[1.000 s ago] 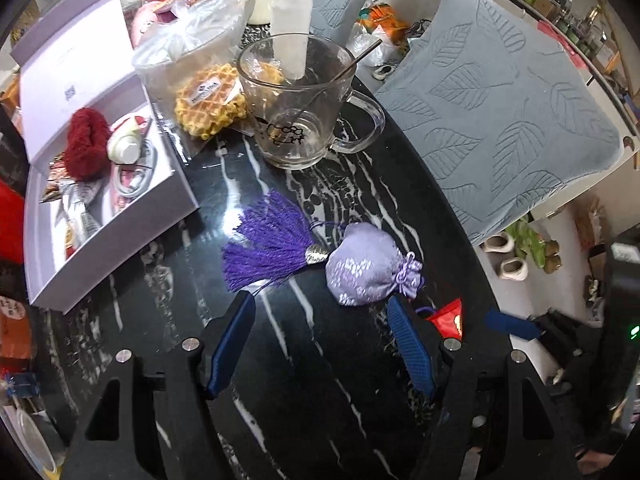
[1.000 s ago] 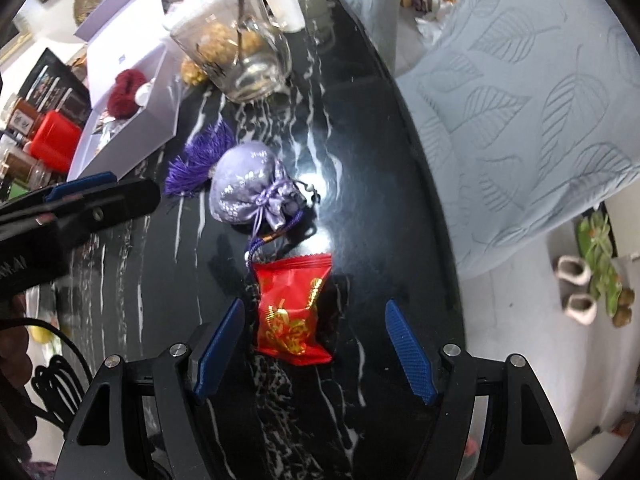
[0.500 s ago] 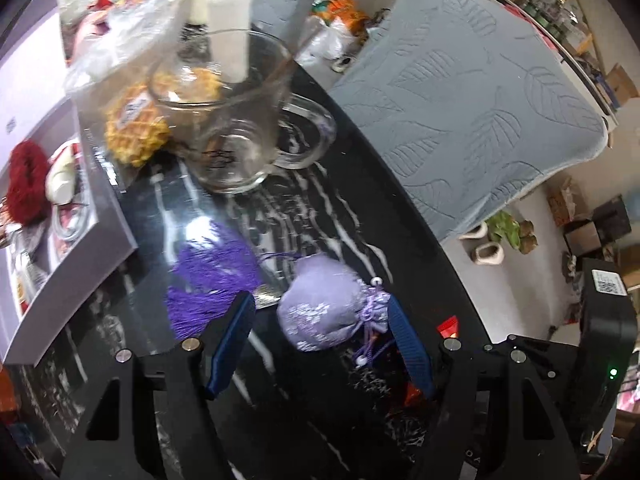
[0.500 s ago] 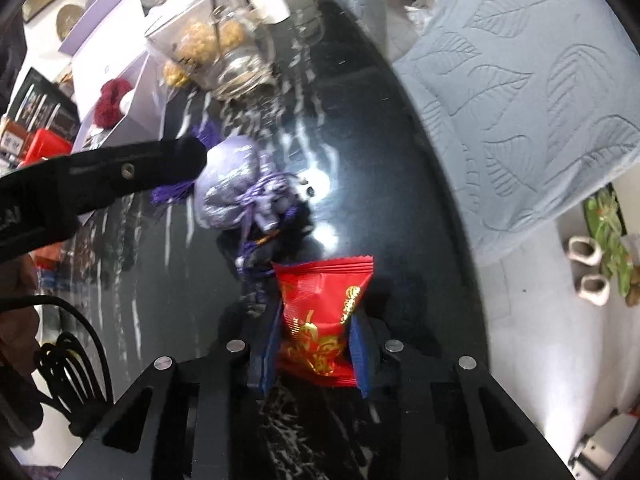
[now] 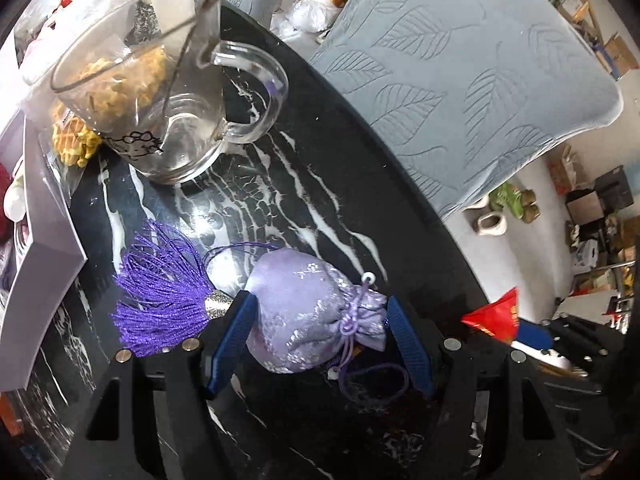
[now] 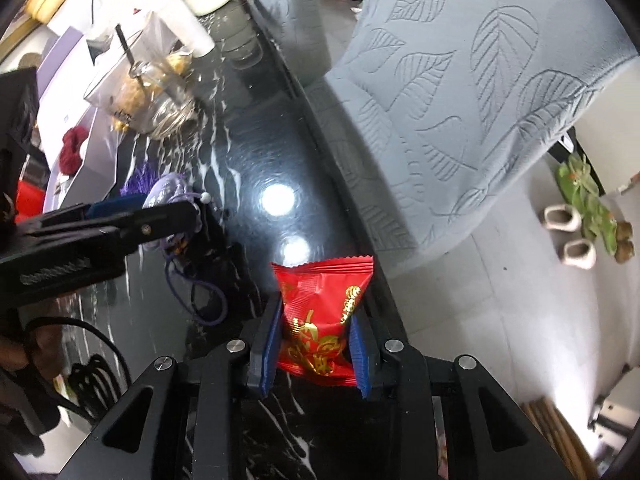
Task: Organize soft objects
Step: 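Grasp the lavender satin pouch with the left gripper while the right gripper grasps the red candy packet, then carry the lavender pouch and red candy packet together toward the lavender box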
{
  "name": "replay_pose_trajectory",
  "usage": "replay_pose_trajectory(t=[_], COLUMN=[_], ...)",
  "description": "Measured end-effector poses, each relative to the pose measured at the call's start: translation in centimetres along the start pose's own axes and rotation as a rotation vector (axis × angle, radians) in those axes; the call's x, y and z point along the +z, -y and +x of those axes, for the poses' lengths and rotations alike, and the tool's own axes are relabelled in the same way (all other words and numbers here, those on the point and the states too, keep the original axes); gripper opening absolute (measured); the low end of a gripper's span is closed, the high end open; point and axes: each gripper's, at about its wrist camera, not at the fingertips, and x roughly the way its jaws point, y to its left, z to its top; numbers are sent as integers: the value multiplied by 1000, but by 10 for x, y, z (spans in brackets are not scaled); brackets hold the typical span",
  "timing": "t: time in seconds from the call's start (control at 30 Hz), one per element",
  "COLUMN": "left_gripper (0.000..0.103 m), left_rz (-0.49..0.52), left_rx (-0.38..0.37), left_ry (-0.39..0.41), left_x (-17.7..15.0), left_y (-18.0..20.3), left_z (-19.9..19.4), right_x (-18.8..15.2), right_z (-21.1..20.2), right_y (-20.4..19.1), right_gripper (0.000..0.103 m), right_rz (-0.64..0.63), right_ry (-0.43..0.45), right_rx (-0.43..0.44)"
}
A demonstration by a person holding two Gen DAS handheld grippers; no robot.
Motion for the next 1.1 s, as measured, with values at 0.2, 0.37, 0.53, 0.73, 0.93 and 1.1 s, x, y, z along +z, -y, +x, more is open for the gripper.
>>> replay_pose_trajectory(t=[0.2,0.37,0.53,0.73,0.93,1.1], left_gripper=[78,82,94,94,76,52], left_rz=[32,49,110,93,56,55], left_rx=[25,58,150,148,152,146], left_ry=[-16,-19,-50,-17,9,51], left_x=[4,4,4,-4,-9,-13], left_y=[3,10,22,24,12,4], left_z=[12,24,40,37,31,18], right_x=[-1,-1,-1,-3,-5,-8], right_z=[3,4,3,3,1,-2], right_y=[0,-1,1,1,1,1], right_gripper=[30,30,30,30,30,30], right_rz=[8,2,-3,-3,-5,-3], right_ry=[-7,-7,-4,1,5,12], right_rx=[13,17,13,11,7,2])
